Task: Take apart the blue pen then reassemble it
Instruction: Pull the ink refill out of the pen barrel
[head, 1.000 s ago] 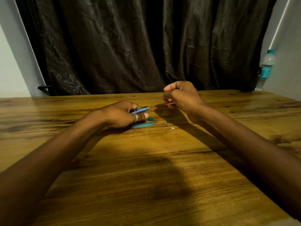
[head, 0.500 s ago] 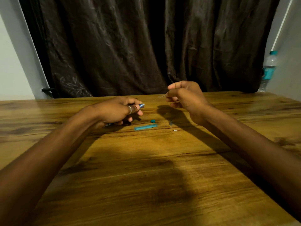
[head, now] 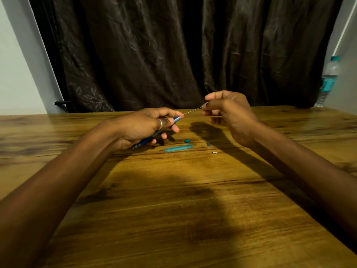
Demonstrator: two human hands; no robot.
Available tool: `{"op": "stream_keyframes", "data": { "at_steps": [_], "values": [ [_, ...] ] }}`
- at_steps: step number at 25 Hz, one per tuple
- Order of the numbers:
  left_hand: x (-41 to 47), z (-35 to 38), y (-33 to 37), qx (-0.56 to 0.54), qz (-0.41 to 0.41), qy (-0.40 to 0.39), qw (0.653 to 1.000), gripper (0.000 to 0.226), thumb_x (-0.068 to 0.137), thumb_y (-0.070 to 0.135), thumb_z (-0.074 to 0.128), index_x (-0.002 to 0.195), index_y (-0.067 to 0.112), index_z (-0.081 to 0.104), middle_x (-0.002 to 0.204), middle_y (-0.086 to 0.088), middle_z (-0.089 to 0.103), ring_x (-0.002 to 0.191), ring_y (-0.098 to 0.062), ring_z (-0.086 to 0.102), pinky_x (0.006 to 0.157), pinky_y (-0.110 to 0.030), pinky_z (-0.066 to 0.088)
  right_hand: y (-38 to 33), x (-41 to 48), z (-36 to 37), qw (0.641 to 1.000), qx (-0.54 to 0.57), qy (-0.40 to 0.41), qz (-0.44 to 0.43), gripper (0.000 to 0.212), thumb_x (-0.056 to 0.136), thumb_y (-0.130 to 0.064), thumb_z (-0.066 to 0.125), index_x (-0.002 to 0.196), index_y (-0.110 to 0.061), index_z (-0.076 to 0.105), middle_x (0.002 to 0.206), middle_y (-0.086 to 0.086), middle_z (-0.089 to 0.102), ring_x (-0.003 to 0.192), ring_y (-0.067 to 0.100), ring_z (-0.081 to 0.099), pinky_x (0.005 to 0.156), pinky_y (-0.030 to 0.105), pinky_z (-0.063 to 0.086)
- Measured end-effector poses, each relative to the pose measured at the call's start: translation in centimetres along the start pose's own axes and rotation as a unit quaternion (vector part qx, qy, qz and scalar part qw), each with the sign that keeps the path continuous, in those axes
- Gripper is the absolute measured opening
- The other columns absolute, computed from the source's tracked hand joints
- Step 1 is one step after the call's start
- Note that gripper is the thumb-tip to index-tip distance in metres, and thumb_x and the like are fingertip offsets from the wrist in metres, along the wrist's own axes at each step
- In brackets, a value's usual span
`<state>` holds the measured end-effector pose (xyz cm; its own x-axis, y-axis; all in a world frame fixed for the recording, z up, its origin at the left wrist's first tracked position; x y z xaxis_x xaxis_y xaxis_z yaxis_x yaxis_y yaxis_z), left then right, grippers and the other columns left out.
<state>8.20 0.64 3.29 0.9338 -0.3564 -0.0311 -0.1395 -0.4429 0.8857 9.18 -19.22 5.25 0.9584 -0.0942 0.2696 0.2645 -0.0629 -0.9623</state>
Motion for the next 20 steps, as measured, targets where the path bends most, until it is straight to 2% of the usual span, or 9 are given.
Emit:
{"op": "stream_keyframes", "data": {
  "at_steps": [11,20],
  "values": [
    [0.02,0.33,-0.14,-0.022,0.007,-0.011,1.0,0.03,0.104,0.021,0.044,0.126,0.034,0.06,0.115,-0.001,0.067,0.076,-0.008,0.055,0.059,-0.024,0.043,-0.43,-0.38,0.46,0.999,-0.028,-0.001,-0.036,0.025,0.086,0.0,0.066,0.11,-0.007,0.065,0.081,0.004,0.071,0.074,0.011,0.068,0.053,0.017,0.053],
    [-0.15,0.49,-0.06,-0.033,-0.003,-0.014,0.999,0.031,0.104,0.021,0.044,0.129,0.032,0.059,0.117,-0.002,0.066,0.077,-0.008,0.054,0.06,-0.024,0.044,-0.54,-0.46,0.67,0.997,-0.042,-0.002,-0.062,0.024,0.084,-0.001,0.068,0.107,-0.008,0.065,0.078,0.004,0.073,0.077,0.013,0.069,0.056,0.018,0.054]
  ]
}}
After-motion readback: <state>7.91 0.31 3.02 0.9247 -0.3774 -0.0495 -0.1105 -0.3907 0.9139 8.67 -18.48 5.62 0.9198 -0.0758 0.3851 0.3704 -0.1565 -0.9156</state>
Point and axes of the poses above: each hand's wrist, its own x-axis towards the middle knuckle, its own z-axis out of the palm, y = z × x, the point moved 7 cm from there along x, towards the middle knuckle
